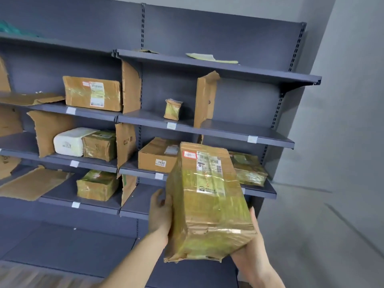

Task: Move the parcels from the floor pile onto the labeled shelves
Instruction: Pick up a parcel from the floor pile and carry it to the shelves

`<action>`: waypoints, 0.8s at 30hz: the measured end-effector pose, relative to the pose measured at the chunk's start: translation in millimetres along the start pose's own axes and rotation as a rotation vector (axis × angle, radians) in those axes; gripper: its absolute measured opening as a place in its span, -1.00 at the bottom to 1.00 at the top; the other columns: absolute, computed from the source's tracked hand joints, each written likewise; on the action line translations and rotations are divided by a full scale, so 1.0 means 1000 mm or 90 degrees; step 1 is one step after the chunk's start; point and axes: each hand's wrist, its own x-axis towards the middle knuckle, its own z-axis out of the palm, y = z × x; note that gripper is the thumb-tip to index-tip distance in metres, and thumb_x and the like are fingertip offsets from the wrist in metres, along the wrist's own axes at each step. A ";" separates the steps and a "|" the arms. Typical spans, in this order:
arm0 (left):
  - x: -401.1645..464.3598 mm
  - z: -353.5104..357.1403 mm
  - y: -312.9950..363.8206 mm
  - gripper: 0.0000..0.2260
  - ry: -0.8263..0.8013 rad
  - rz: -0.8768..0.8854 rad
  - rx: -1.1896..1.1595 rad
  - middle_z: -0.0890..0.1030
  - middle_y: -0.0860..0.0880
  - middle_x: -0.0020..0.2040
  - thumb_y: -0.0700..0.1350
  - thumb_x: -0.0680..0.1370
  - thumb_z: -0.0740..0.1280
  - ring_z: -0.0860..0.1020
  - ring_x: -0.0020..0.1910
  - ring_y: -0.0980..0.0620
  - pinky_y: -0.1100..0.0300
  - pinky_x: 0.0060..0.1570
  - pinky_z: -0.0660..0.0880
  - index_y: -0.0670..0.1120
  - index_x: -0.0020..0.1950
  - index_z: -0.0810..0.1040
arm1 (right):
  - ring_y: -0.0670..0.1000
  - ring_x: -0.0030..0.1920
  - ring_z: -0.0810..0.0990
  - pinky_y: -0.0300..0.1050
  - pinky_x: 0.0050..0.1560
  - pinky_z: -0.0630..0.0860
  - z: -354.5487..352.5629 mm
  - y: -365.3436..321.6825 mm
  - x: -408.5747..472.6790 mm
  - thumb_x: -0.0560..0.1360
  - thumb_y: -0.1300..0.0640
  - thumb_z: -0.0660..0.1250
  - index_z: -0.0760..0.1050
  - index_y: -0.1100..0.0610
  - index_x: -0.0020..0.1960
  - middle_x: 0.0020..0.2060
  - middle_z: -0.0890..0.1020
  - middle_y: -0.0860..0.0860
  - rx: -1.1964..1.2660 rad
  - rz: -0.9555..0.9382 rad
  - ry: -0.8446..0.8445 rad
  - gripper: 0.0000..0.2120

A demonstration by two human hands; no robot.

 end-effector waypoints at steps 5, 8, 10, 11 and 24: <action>-0.028 -0.007 0.026 -0.67 -0.055 0.002 -0.114 0.67 -0.07 -0.24 -0.08 0.65 0.26 0.65 -0.15 -0.14 0.04 -0.17 0.60 0.04 -0.28 0.66 | 0.28 0.30 0.58 0.15 0.16 0.52 -0.003 0.003 0.004 0.51 -0.12 0.26 0.51 0.14 0.41 0.30 0.61 0.21 -0.130 -0.024 -0.092 -0.44; -0.054 -0.002 0.044 -0.43 -0.256 -0.087 -0.215 0.67 -0.12 -0.34 0.17 0.66 0.09 0.65 -0.41 -0.06 0.16 -0.47 0.56 -0.07 -0.31 0.72 | 0.07 0.36 0.57 0.11 0.23 0.49 0.001 -0.002 0.008 0.44 -0.21 0.32 0.46 -0.10 0.45 0.35 0.61 -0.03 -0.225 -0.050 -0.128 -0.41; -0.064 0.000 0.047 -0.40 -0.290 -0.064 -0.213 0.72 -0.17 -0.17 0.28 0.61 0.01 0.71 -0.27 -0.09 0.12 -0.41 0.61 -0.06 -0.07 0.72 | -0.20 0.22 0.62 -0.03 0.15 0.51 0.005 -0.003 0.006 0.54 -0.26 0.32 0.55 -0.20 0.34 0.20 0.67 -0.25 -0.231 -0.064 -0.136 -0.60; -0.065 0.000 0.046 -0.41 -0.290 -0.068 -0.209 0.72 -0.18 -0.09 0.31 0.58 0.01 0.71 -0.20 -0.10 0.09 -0.35 0.62 -0.06 0.05 0.68 | -0.29 0.14 0.63 -0.09 0.11 0.50 0.006 -0.004 0.005 0.56 -0.25 0.27 0.54 -0.22 0.32 0.13 0.68 -0.31 -0.230 -0.067 -0.136 -0.64; -0.080 -0.007 0.018 -0.27 -0.190 0.060 -0.069 0.52 0.00 0.40 0.48 0.42 0.21 0.51 0.36 -0.09 -0.28 0.36 0.37 0.16 0.51 0.35 | 0.04 0.38 0.52 0.28 0.44 0.36 -0.029 0.006 0.009 0.21 -0.22 0.46 0.50 -0.33 0.34 0.31 0.62 -0.14 -0.201 -0.020 -0.167 -0.32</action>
